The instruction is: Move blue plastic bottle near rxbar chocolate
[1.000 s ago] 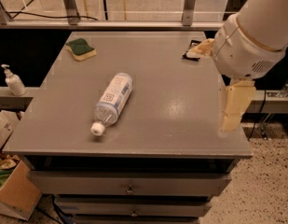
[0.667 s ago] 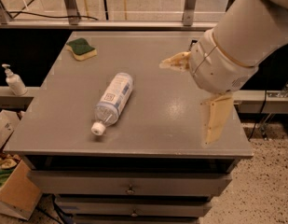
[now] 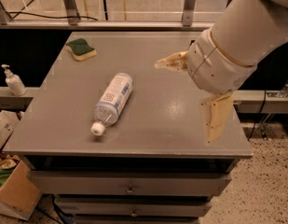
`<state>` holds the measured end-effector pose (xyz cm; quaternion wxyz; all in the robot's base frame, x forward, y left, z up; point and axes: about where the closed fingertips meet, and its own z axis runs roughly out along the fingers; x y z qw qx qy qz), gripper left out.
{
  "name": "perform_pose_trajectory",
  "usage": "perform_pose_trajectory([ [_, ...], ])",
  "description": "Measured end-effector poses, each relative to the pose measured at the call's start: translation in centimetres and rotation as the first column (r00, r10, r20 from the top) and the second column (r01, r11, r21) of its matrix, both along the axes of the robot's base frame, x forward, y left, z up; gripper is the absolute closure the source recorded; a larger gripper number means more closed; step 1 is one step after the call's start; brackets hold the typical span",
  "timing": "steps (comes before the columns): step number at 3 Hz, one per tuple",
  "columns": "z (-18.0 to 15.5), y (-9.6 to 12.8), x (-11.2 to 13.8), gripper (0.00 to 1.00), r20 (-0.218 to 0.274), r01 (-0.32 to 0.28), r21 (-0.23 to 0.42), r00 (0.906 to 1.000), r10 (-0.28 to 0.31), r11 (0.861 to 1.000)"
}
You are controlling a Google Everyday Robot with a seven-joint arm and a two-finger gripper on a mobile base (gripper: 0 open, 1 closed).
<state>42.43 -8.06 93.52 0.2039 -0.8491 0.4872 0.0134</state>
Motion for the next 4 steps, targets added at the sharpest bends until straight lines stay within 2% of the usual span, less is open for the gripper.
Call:
perform_pose_trajectory([
  [1,0.6,0.4,-0.4,0.00,0.045,-0.037,0.030,0.9983,0.036,0.999],
  [2,0.8,3.3,-0.4,0.00,0.147,-0.158,0.038,0.9776,0.151,0.987],
  [3,0.3,6.6,0.6,0.00,0.225,-0.254,0.013,0.9432,0.245,0.967],
  [4,-0.9,10.2,2.1,0.00,0.272,-0.325,-0.051,0.9052,0.327,0.944],
])
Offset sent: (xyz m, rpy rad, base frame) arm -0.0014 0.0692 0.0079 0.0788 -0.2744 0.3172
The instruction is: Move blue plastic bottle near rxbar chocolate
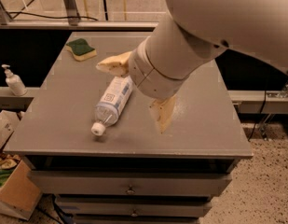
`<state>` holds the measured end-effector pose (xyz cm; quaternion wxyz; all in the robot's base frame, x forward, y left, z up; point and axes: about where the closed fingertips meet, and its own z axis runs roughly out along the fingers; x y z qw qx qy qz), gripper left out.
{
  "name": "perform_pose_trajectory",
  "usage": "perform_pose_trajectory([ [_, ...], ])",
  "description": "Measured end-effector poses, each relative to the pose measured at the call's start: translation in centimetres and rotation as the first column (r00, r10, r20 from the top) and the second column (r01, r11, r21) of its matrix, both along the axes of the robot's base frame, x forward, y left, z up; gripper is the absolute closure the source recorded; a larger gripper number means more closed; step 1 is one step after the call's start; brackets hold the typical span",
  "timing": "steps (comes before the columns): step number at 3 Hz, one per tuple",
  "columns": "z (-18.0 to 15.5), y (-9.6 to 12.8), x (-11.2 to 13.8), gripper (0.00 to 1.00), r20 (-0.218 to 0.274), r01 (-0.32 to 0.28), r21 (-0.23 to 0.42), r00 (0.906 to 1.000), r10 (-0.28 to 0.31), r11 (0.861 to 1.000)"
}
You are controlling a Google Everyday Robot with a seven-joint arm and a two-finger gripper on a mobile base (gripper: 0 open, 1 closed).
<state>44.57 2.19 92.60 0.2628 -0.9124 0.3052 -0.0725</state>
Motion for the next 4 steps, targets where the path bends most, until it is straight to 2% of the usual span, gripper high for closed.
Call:
perform_pose_trajectory([
  [1,-1.9,2.6,2.2,0.00,0.032,-0.033,-0.068,0.9989,0.036,0.997],
  [2,-4.1,4.5,4.5,0.00,0.041,-0.046,-0.125,0.9978,0.052,0.991],
  [4,-7.3,6.0,8.1,0.00,0.036,-0.056,-0.224,0.9972,0.066,0.973],
])
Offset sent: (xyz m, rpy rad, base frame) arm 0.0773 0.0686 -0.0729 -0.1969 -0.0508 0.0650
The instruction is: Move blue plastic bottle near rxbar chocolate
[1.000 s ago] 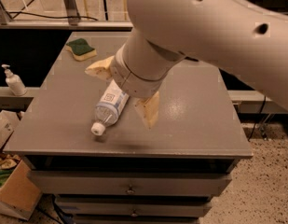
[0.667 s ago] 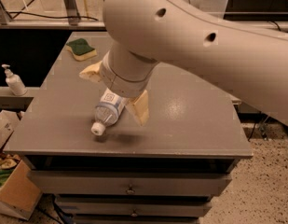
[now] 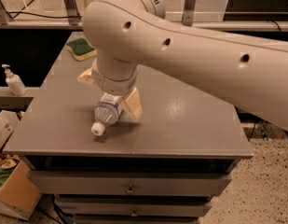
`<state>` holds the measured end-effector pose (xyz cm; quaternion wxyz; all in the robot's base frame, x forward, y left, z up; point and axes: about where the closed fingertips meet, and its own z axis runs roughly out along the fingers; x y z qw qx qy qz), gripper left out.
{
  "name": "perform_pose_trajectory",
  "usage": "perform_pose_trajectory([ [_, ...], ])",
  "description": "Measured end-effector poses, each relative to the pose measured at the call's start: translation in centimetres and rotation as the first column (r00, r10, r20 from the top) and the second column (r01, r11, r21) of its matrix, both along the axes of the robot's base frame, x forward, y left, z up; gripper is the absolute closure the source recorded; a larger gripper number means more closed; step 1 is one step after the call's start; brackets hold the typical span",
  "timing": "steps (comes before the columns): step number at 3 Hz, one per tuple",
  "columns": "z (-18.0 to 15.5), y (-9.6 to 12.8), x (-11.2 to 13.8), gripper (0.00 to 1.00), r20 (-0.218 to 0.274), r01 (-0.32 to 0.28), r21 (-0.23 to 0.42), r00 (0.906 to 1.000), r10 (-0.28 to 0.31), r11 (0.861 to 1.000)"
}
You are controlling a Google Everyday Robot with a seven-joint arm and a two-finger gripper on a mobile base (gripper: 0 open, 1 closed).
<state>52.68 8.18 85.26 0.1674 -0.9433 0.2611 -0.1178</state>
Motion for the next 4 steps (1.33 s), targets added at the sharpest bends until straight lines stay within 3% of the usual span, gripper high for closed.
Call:
perform_pose_trajectory([
  [2,-2.9,-1.0,-1.0,0.40,-0.032,-0.044,-0.113,0.9986,0.041,0.993],
  [3,-2.3,-1.0,-1.0,0.64,-0.032,-0.044,-0.114,0.9986,0.041,0.993],
  [4,0.6,-3.2,-1.0,0.87,0.009,-0.006,-0.119,0.9999,0.008,0.993],
])
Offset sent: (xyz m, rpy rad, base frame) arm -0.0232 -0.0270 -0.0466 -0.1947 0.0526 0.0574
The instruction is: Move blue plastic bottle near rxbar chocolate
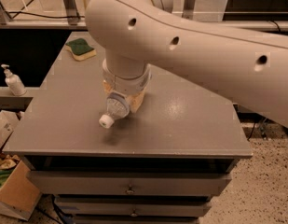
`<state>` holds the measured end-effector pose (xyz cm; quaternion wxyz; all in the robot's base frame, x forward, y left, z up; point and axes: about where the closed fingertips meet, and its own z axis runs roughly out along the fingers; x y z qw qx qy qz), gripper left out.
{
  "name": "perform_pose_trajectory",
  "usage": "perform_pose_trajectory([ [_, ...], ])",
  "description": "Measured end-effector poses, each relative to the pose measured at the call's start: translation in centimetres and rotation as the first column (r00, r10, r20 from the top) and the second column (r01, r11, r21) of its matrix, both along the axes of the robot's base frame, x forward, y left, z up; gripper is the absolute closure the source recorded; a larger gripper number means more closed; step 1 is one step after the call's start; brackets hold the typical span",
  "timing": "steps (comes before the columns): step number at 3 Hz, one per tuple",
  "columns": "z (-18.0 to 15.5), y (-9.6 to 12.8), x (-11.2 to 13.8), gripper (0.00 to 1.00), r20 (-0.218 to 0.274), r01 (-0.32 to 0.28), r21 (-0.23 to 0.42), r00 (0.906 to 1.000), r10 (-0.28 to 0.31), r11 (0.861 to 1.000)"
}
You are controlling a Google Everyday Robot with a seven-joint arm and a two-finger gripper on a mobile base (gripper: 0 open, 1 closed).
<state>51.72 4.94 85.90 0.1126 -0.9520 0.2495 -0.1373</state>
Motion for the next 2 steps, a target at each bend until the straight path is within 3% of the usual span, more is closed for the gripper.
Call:
perform_pose_trajectory([
  [1,5.1,-4.1,0.5,1.00,0.057,0.083,0.040,0.9947,-0.085,0.996],
  [2,8.5,-9.0,0.4,1.00,0.059,0.193,0.144,0.9774,-0.203,0.971],
])
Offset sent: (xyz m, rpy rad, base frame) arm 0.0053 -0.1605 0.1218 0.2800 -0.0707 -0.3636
